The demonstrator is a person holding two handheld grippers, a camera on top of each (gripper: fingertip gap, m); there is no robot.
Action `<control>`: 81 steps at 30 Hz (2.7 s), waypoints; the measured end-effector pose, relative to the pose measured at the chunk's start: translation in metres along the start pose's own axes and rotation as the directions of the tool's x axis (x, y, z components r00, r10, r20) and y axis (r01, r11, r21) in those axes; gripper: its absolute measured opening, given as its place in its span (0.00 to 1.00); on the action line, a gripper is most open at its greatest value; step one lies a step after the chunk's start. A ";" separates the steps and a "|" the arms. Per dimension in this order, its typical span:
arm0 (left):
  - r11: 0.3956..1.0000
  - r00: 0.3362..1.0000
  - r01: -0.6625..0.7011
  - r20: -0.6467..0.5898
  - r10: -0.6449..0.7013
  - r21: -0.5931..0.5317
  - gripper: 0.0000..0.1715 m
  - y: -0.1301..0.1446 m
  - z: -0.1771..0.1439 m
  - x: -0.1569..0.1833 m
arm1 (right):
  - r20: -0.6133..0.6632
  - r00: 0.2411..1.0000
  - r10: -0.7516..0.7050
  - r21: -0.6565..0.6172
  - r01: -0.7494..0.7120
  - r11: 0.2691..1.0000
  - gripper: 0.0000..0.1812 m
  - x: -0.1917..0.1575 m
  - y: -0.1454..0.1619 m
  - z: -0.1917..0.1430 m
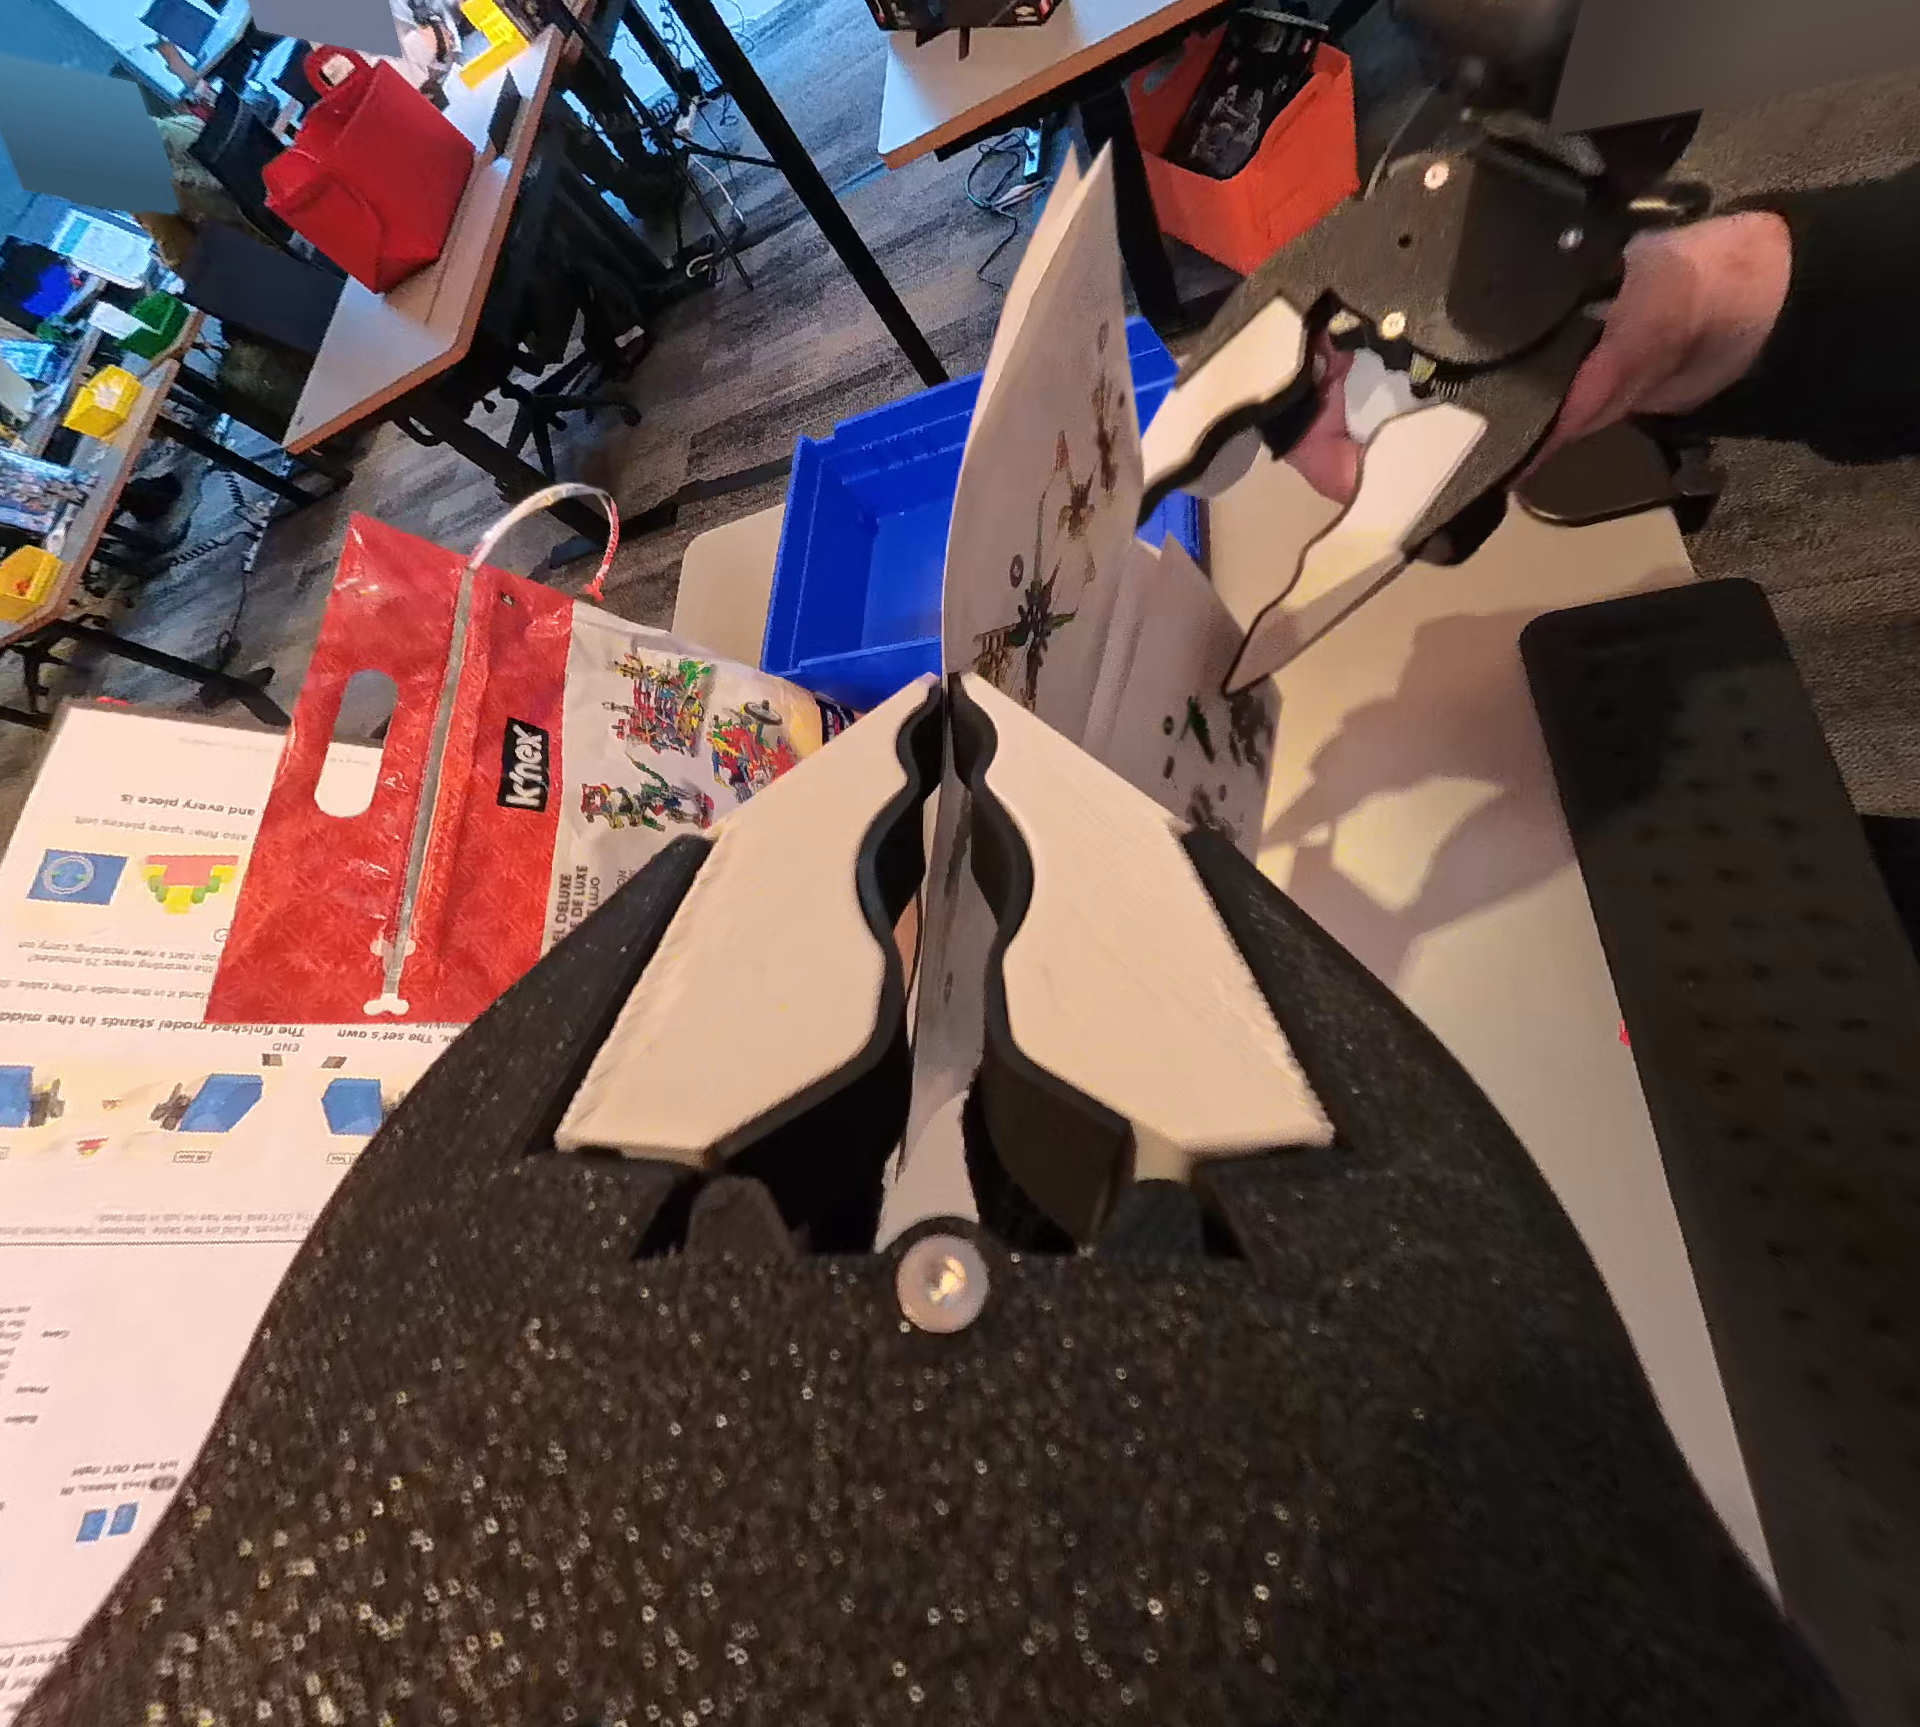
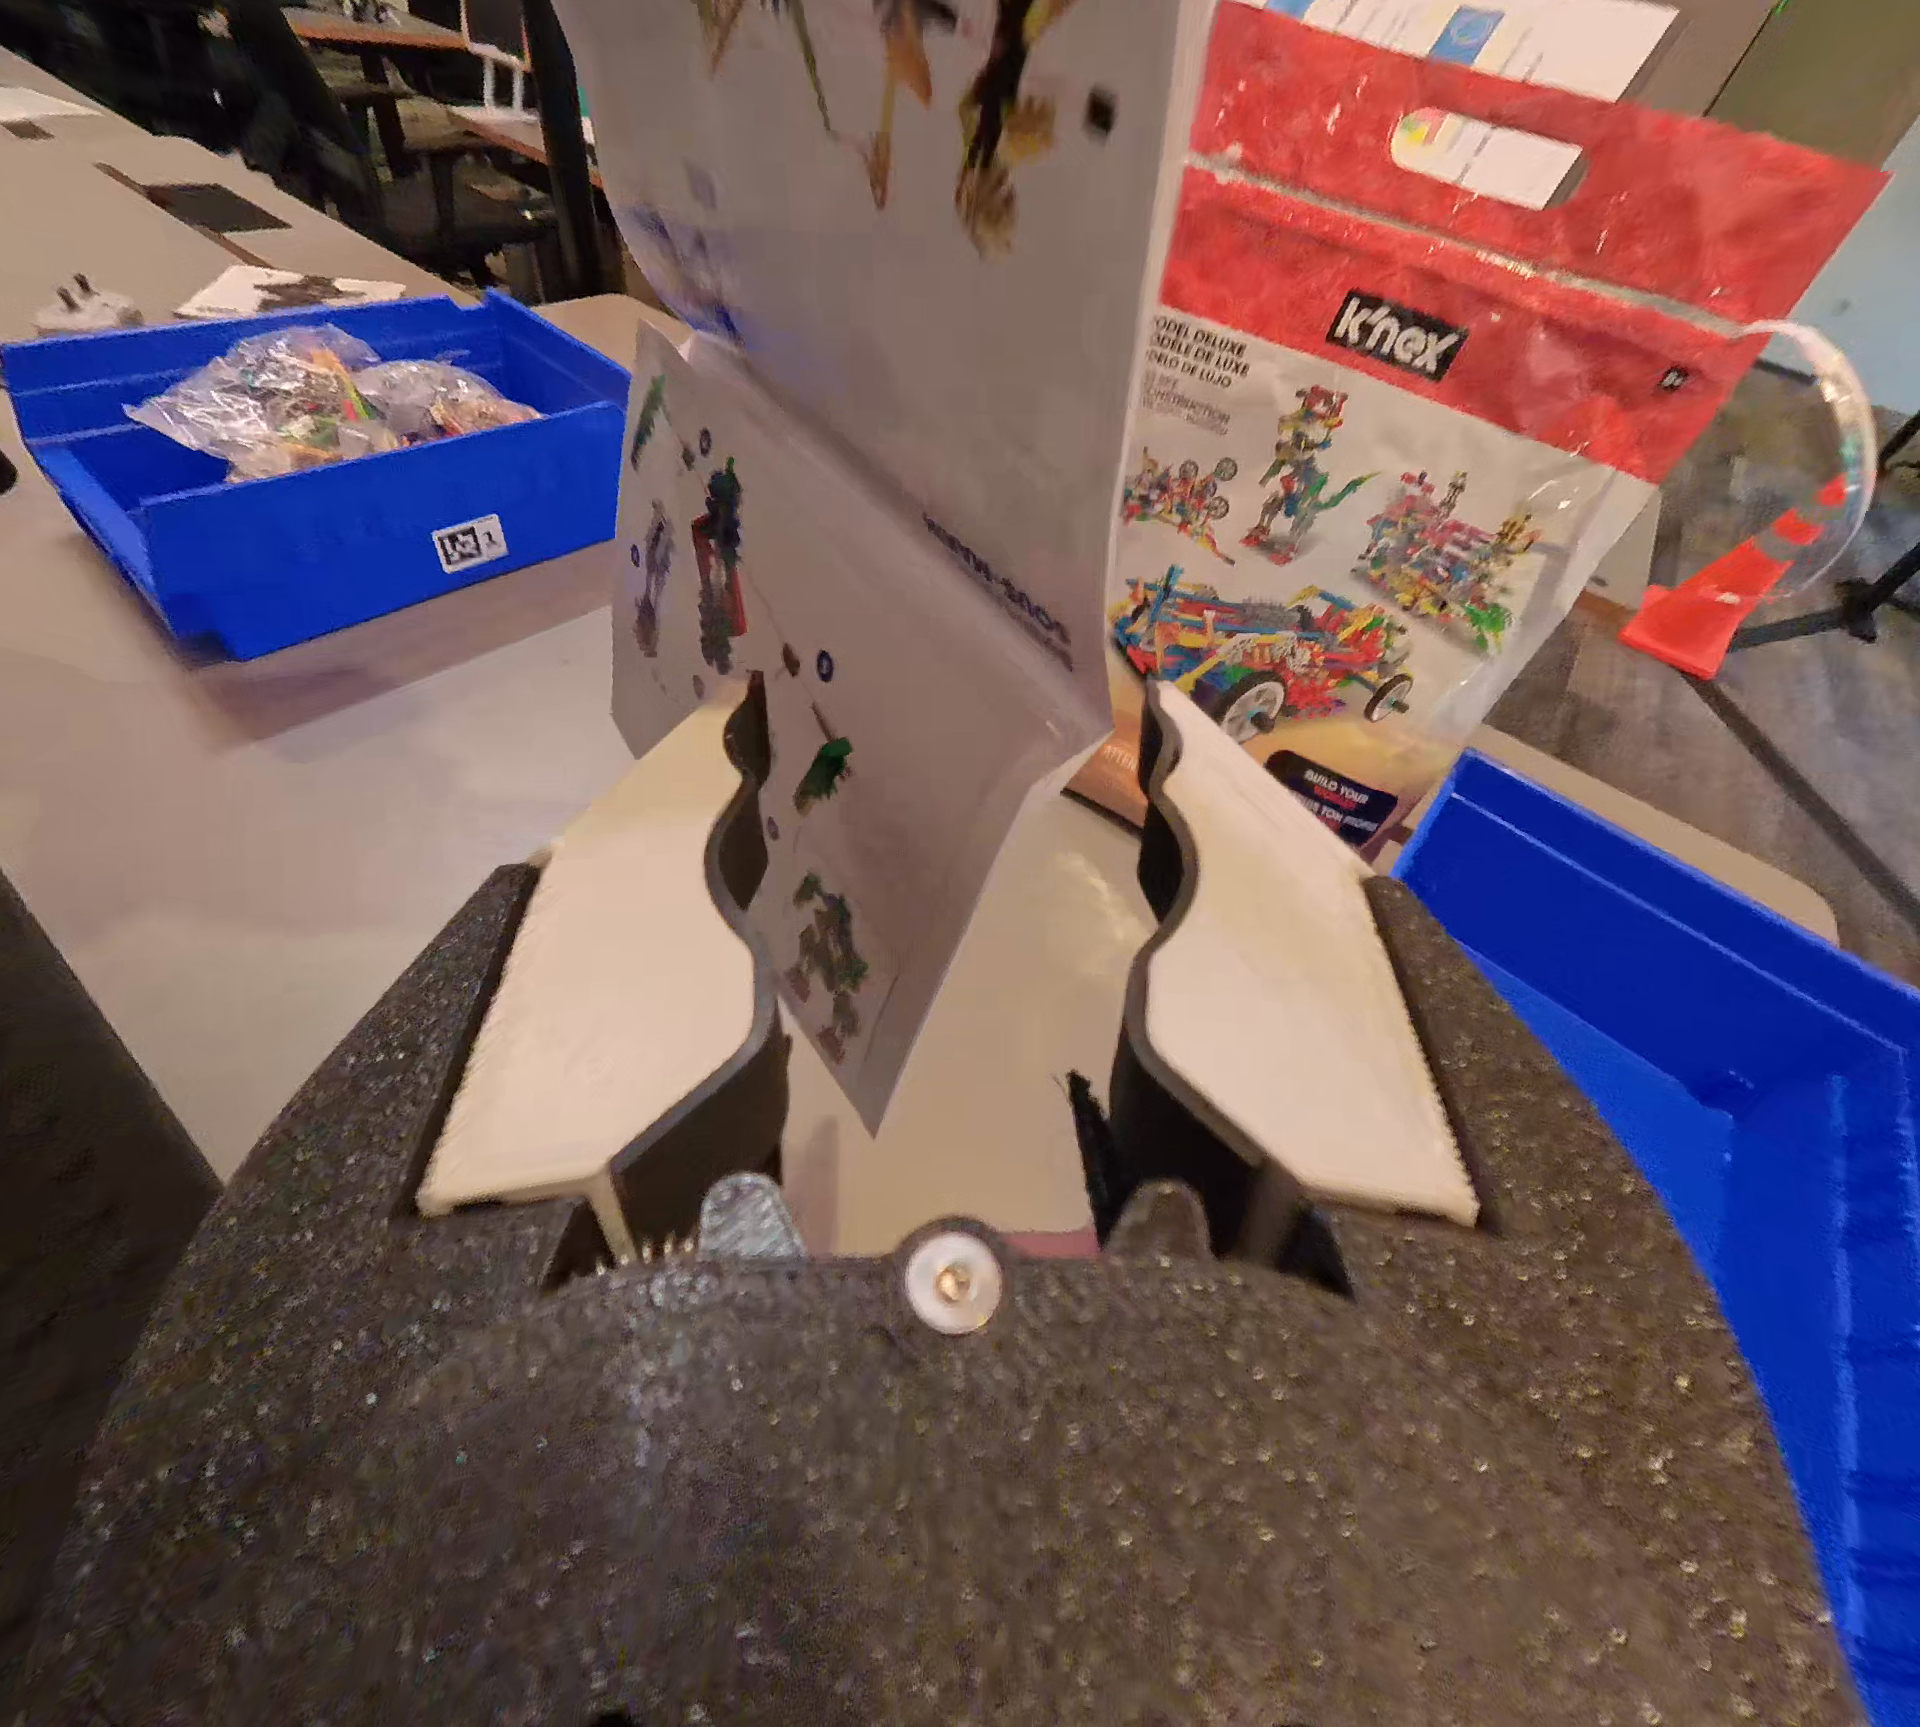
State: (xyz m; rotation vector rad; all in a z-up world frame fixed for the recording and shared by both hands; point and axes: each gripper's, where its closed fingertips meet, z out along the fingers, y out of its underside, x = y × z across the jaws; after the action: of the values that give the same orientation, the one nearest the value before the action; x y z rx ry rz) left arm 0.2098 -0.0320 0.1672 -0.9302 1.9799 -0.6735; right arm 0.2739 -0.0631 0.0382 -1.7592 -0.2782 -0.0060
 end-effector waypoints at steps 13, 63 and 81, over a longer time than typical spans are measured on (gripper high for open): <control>0.991 0.991 0.132 0.004 -0.132 0.023 0.00 0.004 -0.007 -0.018 | -0.140 0.990 0.023 0.071 -0.013 0.997 0.16 0.000 0.001 0.002; 0.973 0.974 0.216 -0.091 -0.209 0.078 0.00 -0.018 -0.008 -0.026 | -0.297 0.943 -0.151 0.143 0.200 0.969 0.00 0.013 -0.019 0.008; 0.850 0.863 0.502 0.157 -0.480 -0.160 0.00 0.149 0.002 -0.080 | 0.502 0.857 -0.120 -0.133 0.213 0.968 0.00 -0.158 0.103 -0.047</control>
State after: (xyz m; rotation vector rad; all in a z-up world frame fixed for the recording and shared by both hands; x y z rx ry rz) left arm 0.1885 0.1184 0.0936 -1.5962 1.7343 -0.6915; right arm 0.1473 -0.1559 -0.0765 -1.8965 -0.8268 0.3045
